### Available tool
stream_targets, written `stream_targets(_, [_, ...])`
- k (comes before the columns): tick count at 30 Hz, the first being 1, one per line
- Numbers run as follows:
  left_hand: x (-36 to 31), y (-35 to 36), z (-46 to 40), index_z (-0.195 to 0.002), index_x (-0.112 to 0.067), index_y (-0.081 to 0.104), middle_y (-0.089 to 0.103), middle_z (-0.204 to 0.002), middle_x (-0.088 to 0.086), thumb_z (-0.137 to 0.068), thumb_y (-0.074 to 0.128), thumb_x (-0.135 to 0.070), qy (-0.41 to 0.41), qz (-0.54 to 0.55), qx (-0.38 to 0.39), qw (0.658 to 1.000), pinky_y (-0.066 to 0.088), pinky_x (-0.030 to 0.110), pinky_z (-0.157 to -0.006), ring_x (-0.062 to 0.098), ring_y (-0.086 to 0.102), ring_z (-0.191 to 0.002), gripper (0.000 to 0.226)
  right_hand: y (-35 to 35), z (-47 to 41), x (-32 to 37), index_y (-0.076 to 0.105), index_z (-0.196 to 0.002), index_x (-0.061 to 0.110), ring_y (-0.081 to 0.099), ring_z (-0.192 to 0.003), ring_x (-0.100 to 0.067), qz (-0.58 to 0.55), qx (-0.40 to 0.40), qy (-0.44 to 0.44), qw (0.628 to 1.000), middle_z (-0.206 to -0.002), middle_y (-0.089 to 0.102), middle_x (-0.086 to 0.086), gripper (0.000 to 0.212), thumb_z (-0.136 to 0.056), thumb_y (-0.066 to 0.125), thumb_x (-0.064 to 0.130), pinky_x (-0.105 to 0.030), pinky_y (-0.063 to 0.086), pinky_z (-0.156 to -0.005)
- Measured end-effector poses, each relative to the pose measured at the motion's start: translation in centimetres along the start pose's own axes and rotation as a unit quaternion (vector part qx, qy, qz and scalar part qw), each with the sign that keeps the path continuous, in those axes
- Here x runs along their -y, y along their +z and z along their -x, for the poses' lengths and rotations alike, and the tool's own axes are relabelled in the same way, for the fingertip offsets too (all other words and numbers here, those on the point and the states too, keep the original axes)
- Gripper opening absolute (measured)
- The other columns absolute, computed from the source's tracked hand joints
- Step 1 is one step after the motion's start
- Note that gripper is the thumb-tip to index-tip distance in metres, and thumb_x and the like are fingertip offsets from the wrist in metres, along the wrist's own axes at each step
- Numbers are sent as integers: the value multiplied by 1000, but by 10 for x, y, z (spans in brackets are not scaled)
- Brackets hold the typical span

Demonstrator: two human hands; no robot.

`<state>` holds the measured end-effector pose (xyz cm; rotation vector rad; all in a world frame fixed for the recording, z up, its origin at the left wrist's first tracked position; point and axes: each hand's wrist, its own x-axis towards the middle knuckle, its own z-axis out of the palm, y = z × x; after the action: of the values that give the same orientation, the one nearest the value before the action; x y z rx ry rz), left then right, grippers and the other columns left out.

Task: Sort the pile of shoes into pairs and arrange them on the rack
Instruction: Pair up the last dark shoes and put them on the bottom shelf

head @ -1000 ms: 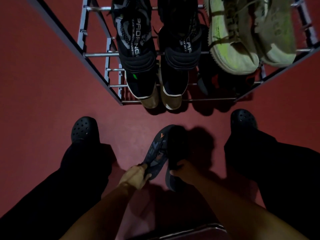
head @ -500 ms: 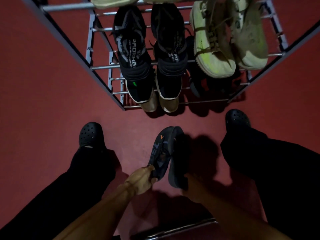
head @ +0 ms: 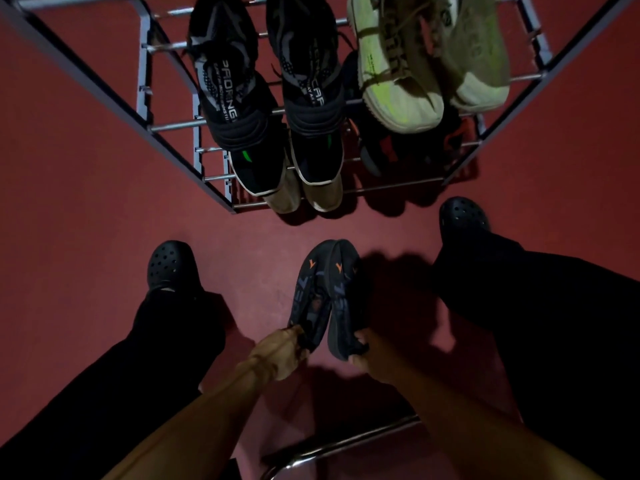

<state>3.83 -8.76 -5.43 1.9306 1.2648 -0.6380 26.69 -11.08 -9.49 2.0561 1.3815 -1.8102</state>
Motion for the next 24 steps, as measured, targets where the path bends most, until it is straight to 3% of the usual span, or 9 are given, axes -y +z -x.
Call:
stream_targets(4, [1, -11, 3, -132, -11, 52, 63, -127, 9, -102, 53, -27, 3, -24, -5, 1000, 49, 31, -94, 30, 62, -113, 34, -8, 0, 4, 46, -139, 6, 42, -107, -12, 52, -7, -2, 999, -136, 53, -13, 54, -91, 66, 18, -28, 38, -96])
stream_targets(6, [-11, -23, 13, -118, -11, 56, 61, -117, 8, -103, 51, -14, -16, 57, -12, 998, 49, 20, -81, 23, 60, -100, 16, -10, 5, 11, 52, -131, 0, 49, -111, -16, 31, -7, -29, 999, -126, 56, -12, 44, -90, 66, 10, -26, 41, -96])
stream_targets(9, [-22, -44, 26, -117, -12, 59, 65, -111, 7, -103, 54, -17, -29, 180, -59, 981, 49, 26, -72, 19, 60, -89, 16, -28, 19, 29, 49, -131, -1, 51, -116, -17, 16, 8, -78, 997, -134, 54, -15, 45, -91, 66, 8, -23, 38, -92])
stream_targets(11, [-26, -67, 33, -127, -15, 55, 67, -108, 2, -95, 66, -19, -38, 185, -45, 981, 54, 21, -73, 16, 64, -91, 34, -51, 32, 50, 49, -129, 3, 53, -114, -19, 21, 40, -115, 992, -133, 54, -13, 46, -89, 69, 11, -30, 44, -96])
stream_targets(13, [-28, -89, 45, -128, -7, 54, 63, -97, 2, -98, 59, -4, -32, 195, -82, 977, 53, 15, -60, 12, 64, -77, 31, -78, 48, 75, 52, -122, 3, 58, -116, -26, 26, 73, -162, 984, -128, 58, -13, 44, -84, 74, 8, -43, 49, -100])
stream_targets(15, [-32, -108, 57, -129, -10, 51, 60, -102, 1, -96, 61, -2, -34, 168, -94, 981, 54, 17, -66, 8, 68, -82, 36, -104, 67, 101, 55, -113, 6, 61, -107, -25, 65, 67, -205, 974, -116, 62, -10, 43, -78, 79, 9, -44, 51, -94])
stream_targets(18, [-43, -139, 78, -138, -12, 43, 60, -122, 8, -85, 78, -23, -65, 164, -102, 979, 45, 26, -82, 25, 61, -111, 65, -136, 97, 130, 54, -108, 9, 59, -89, -17, 74, 73, -215, 971, -98, 62, -2, 44, -74, 81, 3, -42, 50, -83])
stream_targets(21, [-56, -160, 98, -124, -12, 47, 64, -117, 11, -78, 83, -35, -50, 113, -120, 985, 47, 36, -79, 32, 60, -108, 63, -154, 127, 148, 56, -116, 11, 63, -97, -23, 134, 69, -194, 969, -104, 66, -4, 56, -69, 85, 12, -43, 51, -89])
stream_targets(24, [-64, -173, 115, -119, -15, 47, 62, -113, 5, -72, 87, -35, -40, 141, -131, 980, 51, 38, -83, 27, 60, -104, 65, -167, 151, 155, 58, -116, 23, 63, -88, -15, 227, 55, -177, 956, -90, 64, 10, 58, -66, 88, 28, -33, 52, -83])
